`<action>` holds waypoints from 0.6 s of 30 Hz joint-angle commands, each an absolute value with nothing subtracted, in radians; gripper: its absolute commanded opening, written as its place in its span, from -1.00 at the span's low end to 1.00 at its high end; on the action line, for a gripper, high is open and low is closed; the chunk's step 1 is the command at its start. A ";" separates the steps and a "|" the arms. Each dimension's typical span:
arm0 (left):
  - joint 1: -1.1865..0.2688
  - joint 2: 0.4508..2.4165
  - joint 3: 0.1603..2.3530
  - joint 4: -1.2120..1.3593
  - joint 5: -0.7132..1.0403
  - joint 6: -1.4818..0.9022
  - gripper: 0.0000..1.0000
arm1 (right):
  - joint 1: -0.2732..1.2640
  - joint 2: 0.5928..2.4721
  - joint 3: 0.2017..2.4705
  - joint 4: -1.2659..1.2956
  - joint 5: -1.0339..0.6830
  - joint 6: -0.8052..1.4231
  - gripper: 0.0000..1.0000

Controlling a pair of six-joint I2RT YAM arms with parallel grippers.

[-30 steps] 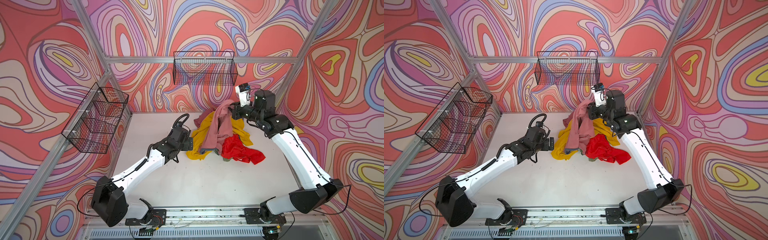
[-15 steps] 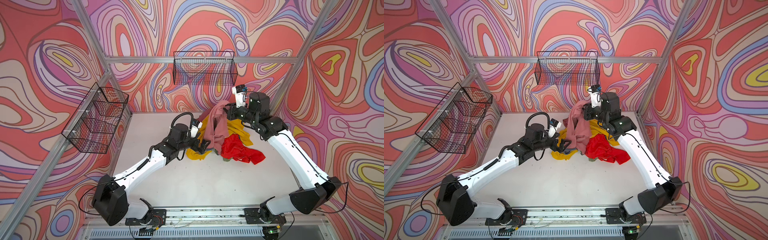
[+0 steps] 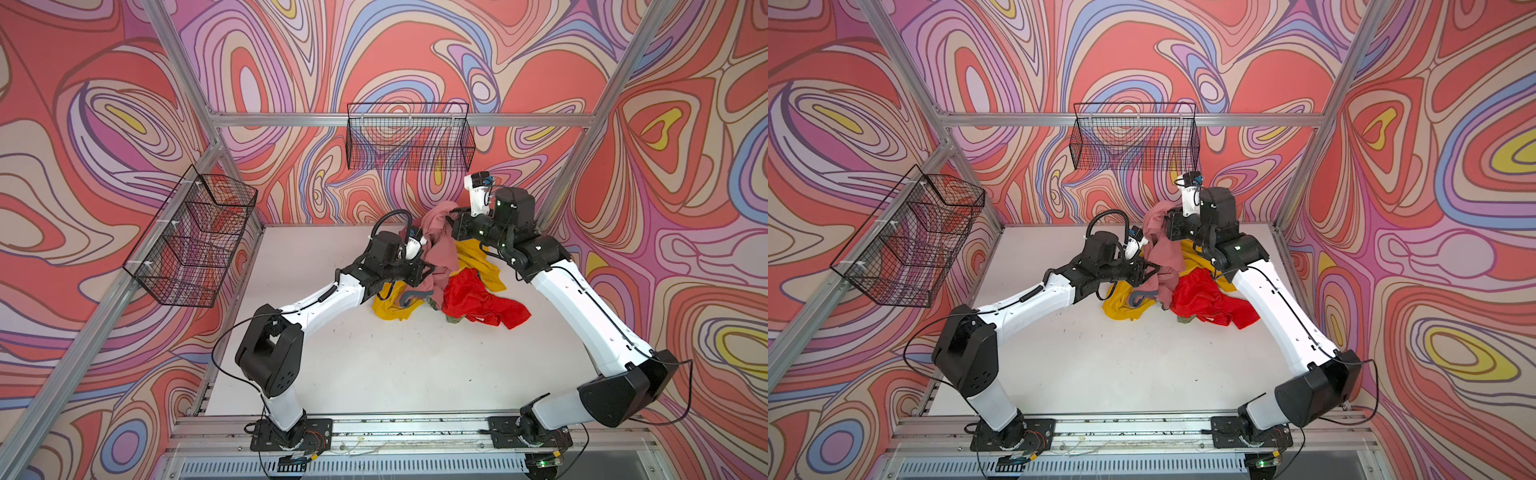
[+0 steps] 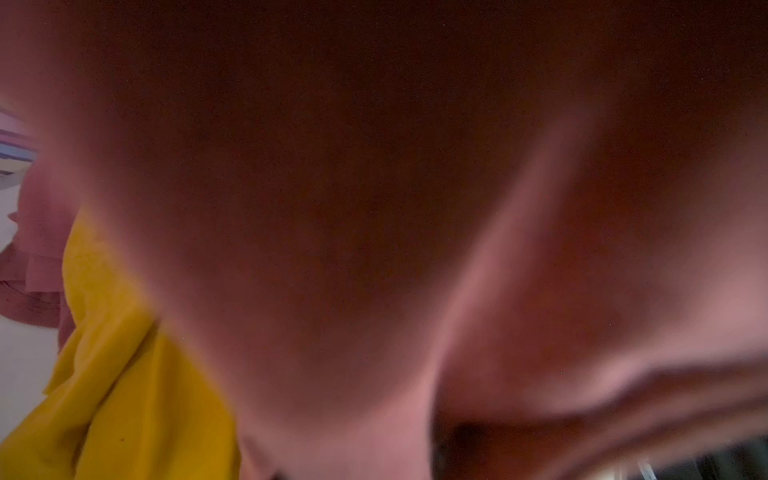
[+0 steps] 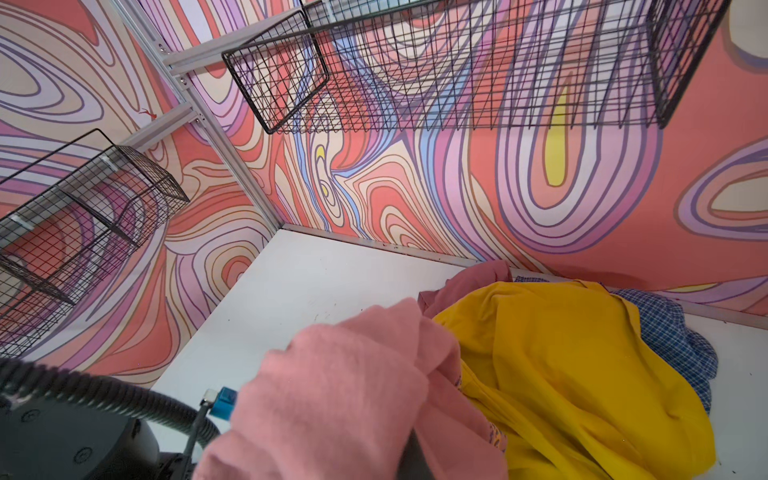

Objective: Pick out a specific cloth from the pile
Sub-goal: 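Move the left gripper to the hanging pink shirt and grasp it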

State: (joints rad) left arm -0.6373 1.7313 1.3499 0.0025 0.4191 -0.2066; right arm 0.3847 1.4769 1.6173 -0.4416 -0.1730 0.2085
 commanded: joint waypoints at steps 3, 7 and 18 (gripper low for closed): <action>-0.647 1.681 1.411 -0.028 0.349 -0.304 -1.00 | 0.307 1.460 1.585 -0.448 -0.165 0.143 -0.96; -0.674 1.639 1.464 -0.076 0.313 -0.345 -1.00 | 0.296 1.441 1.498 -0.426 -0.154 0.084 -0.40; -0.733 1.518 1.703 -0.358 0.089 -0.321 -1.00 | 0.291 1.399 1.323 -0.325 -0.050 0.043 0.75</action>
